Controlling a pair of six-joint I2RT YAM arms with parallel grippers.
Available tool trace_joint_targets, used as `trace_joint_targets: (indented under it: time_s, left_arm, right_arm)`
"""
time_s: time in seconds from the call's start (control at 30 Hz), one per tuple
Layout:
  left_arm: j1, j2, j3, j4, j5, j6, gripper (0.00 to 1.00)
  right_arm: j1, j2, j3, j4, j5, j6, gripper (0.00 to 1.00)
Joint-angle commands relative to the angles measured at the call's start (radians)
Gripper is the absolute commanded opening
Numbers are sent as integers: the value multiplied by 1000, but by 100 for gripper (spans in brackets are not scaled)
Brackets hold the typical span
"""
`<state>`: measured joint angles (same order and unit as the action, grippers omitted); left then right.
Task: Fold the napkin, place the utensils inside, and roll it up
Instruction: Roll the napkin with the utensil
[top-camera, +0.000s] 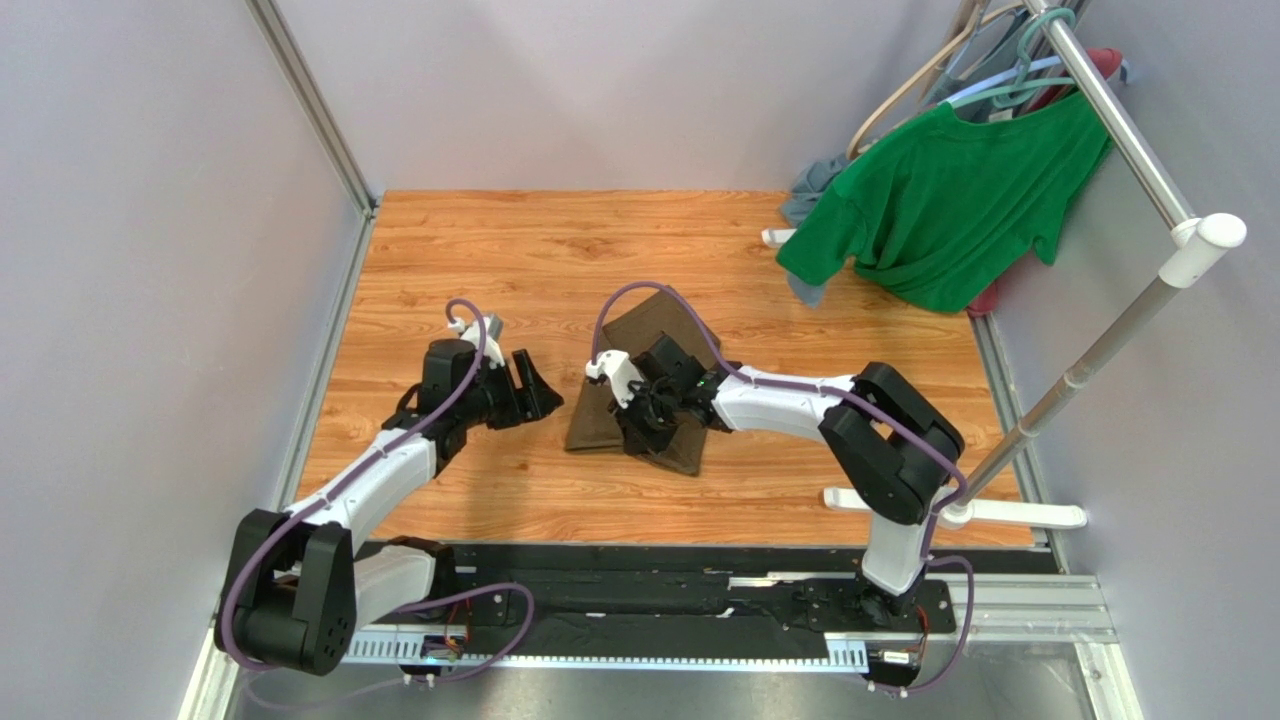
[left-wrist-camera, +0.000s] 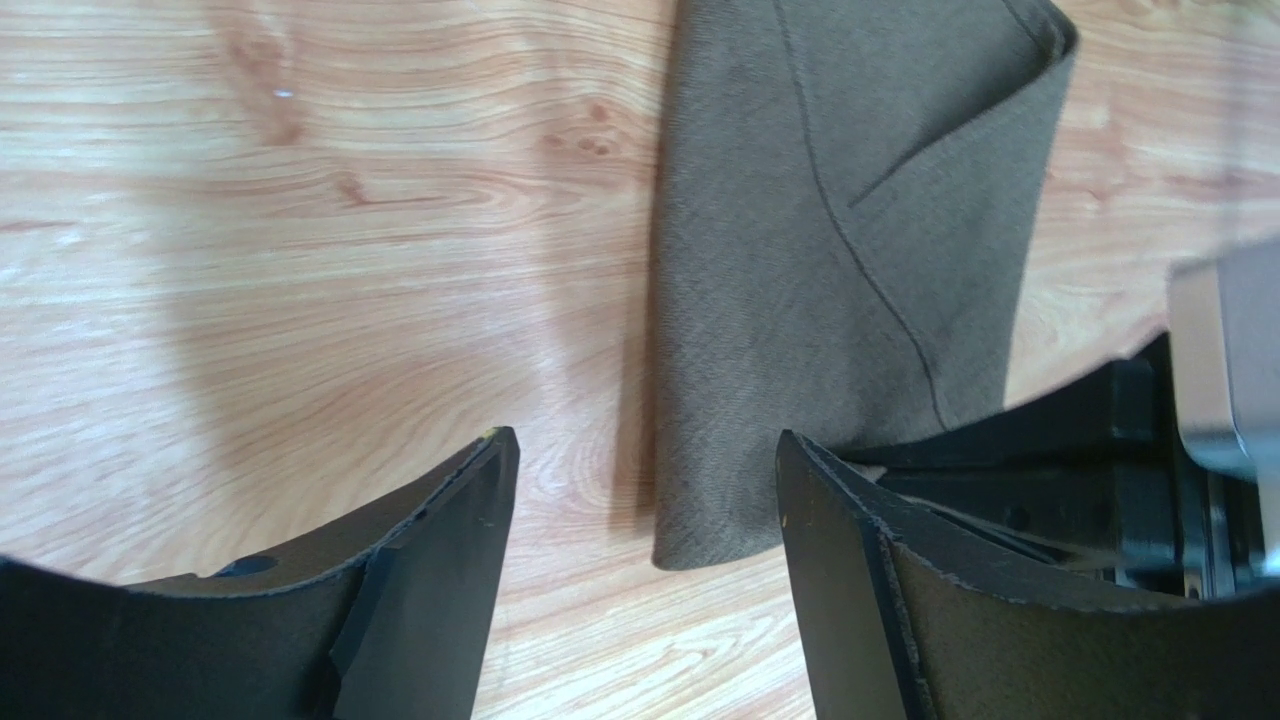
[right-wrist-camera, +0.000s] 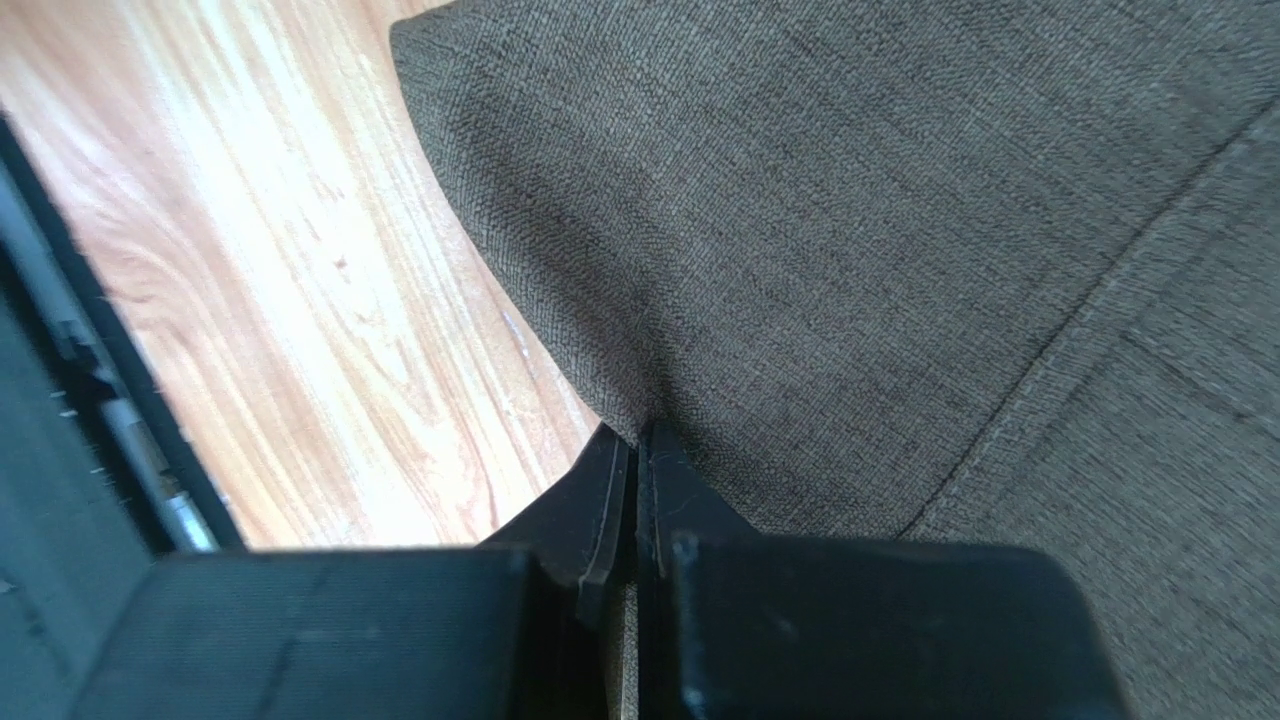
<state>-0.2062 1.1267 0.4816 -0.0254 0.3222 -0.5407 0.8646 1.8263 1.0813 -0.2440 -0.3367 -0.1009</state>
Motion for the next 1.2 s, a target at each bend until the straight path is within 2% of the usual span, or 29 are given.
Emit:
trace_joint_targets:
  time_s: [0.0, 0.13, 0.4, 0.57, 0.87, 1.03, 1.1, 1.17]
  left_arm:
    - [5, 18, -31, 110, 115, -14, 74]
    - [2, 57, -38, 104, 172, -47, 75]
    - [-38, 157, -46, 104, 172, -97, 74]
    - [-62, 192, -46, 130, 181, -137, 69]
    - [-76, 289, -61, 242, 210, -199, 45]
    - [-76, 286, -48, 217, 202, -200, 24]
    - [-76, 286, -38, 205, 204, -194, 22]
    - [-76, 288, -32, 186, 207, -188, 16]
  right_arm:
    - [-32, 31, 55, -31, -173, 43, 0]
    - [-56, 54, 81, -34, -217, 50, 0]
    - [-82, 80, 103, -40, -248, 52, 0]
    - [-87, 83, 103, -43, -246, 49, 0]
    - [-90, 94, 103, -40, -255, 44, 0]
    - [-90, 91, 101, -40, -248, 41, 0]
    - [-90, 88, 100, -38, -243, 40, 0]
    - [-90, 90, 100, -40, -237, 38, 0]
